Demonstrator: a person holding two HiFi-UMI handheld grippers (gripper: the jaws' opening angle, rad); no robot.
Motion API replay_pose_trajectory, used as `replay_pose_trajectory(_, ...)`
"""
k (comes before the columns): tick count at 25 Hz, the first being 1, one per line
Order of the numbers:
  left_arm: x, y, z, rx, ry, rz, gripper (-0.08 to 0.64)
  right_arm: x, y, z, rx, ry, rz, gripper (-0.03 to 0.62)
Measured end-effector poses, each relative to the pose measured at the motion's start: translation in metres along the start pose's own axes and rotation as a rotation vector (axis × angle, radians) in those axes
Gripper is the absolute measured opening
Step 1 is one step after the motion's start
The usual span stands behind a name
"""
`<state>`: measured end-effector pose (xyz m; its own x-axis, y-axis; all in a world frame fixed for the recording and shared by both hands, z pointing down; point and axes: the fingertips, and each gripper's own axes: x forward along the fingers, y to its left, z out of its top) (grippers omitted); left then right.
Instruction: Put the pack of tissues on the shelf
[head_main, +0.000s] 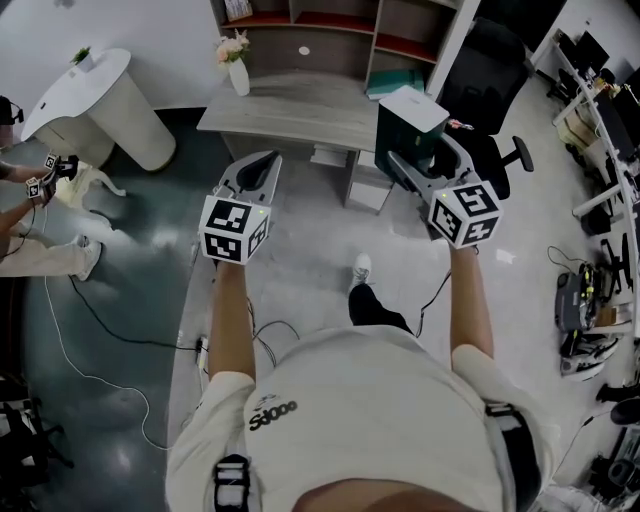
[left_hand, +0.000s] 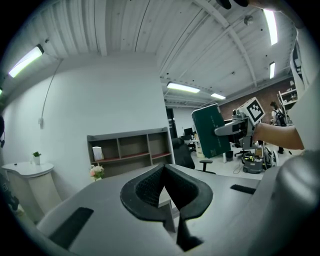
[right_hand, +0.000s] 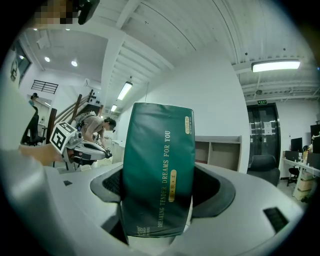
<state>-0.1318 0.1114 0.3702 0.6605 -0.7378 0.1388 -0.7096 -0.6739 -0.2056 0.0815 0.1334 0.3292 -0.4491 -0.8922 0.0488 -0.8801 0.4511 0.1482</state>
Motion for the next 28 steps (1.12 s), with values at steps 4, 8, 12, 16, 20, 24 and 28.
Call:
replay_pose_trajectory(4,0.044,0.022,-0.006,0.0,0.024,0.024,0.017,0.042,-0.036,-0.012,0.013,-0.017,0.019,0.365)
replay_pose_trajectory(8,0.105,0.047,0.003,0.008,0.036,0.044,0.017,0.09,-0.089,-0.018,0.022,-0.031,0.032,0.365)
replay_pose_trajectory(12,0.171,0.07,0.022,-0.008,0.035,0.07,0.017,0.137,-0.151,-0.014,0.018,-0.034,0.052,0.365)
replay_pose_trajectory(16,0.232,0.085,0.037,0.005,0.048,0.097,0.017,0.176,-0.208,-0.009,0.0,-0.038,0.076,0.365)
replay_pose_trajectory(20,0.28,0.091,0.035,-0.02,0.071,0.113,0.017,0.206,-0.246,-0.021,0.011,-0.033,0.113,0.365)
replay_pose_trajectory(24,0.314,0.099,0.032,-0.032,0.106,0.138,0.017,0.229,-0.273,-0.029,0.04,-0.035,0.153,0.367)
replay_pose_trajectory(28,0.336,0.103,0.028,-0.04,0.136,0.151,0.017,0.244,-0.292,-0.037,0.071,-0.041,0.173,0.367)
